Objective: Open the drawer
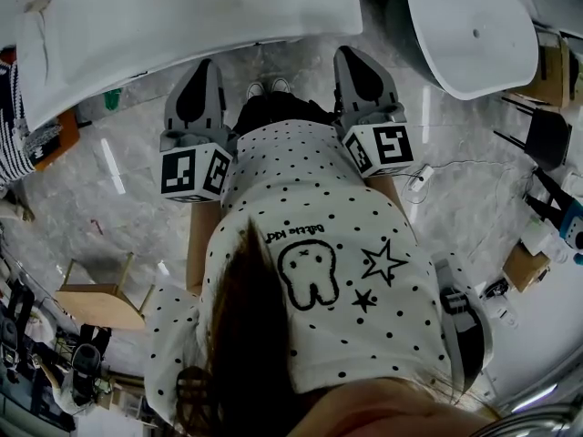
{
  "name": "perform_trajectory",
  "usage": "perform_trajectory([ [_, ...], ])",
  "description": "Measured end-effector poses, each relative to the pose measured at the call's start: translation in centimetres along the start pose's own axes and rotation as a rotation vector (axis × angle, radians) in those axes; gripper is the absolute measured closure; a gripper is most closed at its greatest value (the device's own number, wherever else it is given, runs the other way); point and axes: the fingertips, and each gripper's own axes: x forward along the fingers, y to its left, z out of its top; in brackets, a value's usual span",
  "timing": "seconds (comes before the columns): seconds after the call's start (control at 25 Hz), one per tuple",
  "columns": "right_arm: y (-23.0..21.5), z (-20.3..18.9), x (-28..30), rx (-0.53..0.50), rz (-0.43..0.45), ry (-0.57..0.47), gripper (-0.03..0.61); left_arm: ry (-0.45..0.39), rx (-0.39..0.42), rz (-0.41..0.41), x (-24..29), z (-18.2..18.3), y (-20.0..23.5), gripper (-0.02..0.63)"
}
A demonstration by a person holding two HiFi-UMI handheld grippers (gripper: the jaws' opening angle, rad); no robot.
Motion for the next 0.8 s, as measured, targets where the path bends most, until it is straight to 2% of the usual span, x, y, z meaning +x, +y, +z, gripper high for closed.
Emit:
perform_trajectory([
  [0.28, 0.2, -0.7, -0.5, -0.010, -0.001, 0.014, 0.566, 0.024, -0.005, 0.002, -0.5, -1.1, 0.2, 0.611],
  [0.56, -0.8, -0.9, -2.0, 0.004, -0.042, 0.010, 0.565, 0.063, -0.006, -0.030, 0.0, -2.5, -0.6, 0.611],
  [0.68, -0.9, -1.0, -2.3, 0.001, -0.050, 0.008, 0.566, 0.109, -0.006, -0.073, 0.4, -3.6, -1.1, 0.609],
  [0.8, -1.2, -1.3, -2.8, 0.005, -0.064, 0.008, 0.565, 0.155, 0.013, -0.073, 1.0, -5.0, -0.9, 0.609],
])
